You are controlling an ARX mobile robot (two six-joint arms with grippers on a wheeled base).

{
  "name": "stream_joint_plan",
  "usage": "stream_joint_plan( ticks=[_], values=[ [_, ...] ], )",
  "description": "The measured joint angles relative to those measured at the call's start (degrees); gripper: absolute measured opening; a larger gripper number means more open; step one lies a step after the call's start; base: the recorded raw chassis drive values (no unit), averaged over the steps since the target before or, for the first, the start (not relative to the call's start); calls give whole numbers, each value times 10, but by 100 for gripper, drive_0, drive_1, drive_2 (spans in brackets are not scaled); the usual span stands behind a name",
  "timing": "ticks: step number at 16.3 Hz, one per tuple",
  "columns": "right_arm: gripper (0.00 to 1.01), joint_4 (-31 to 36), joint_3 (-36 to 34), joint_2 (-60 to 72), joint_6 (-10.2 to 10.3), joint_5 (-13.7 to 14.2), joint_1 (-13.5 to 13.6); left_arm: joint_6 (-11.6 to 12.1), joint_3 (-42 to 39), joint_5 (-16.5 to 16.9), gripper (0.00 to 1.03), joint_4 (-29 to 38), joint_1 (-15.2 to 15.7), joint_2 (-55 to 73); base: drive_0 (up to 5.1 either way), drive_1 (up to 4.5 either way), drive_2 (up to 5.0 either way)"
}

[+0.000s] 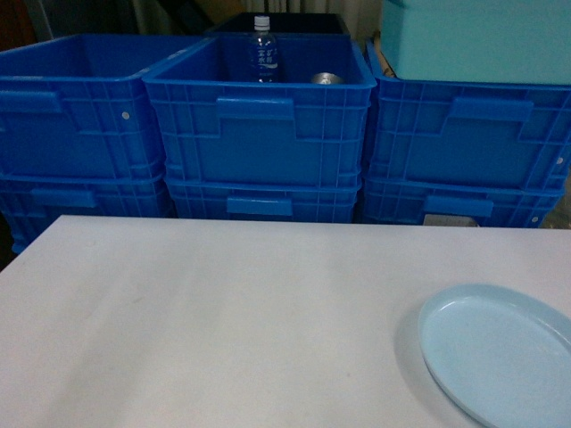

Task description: Place blue tray on left shelf second layer neatly

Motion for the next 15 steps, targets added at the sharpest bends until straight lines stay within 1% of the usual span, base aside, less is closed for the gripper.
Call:
stream_joint_plan(
  ticks=[1, 2, 3, 5, 6, 11, 14, 15],
  values=[
    [98, 11, 36, 104, 45, -48, -23, 0, 0, 0, 98, 0, 0, 0, 0, 0, 0],
    [98, 62, 61, 332, 118, -135, -106, 0, 0, 0, 98, 0, 0, 0, 0, 0, 0],
    [98, 84, 56, 399, 127, -180, -109, 0, 0, 0, 98, 0, 0, 0, 0, 0, 0],
    [98, 89, 57, 458, 127, -177, -89, 0, 0, 0, 98, 0, 0, 0, 0, 0, 0],
    [98, 94, 59, 489, 127, -156, -82, 0, 0, 0, 98, 0, 0, 0, 0, 0, 0],
    [98, 101, 63, 497, 127, -141, -83, 0, 0, 0, 98, 0, 0, 0, 0, 0, 0],
    [98, 103, 64, 482, 121, -132, -86, 0, 0, 0, 98, 0, 0, 0, 0, 0, 0],
    [98, 103, 64, 475, 120, -132, -87, 0, 0, 0, 98, 0, 0, 0, 0, 0, 0]
  ],
)
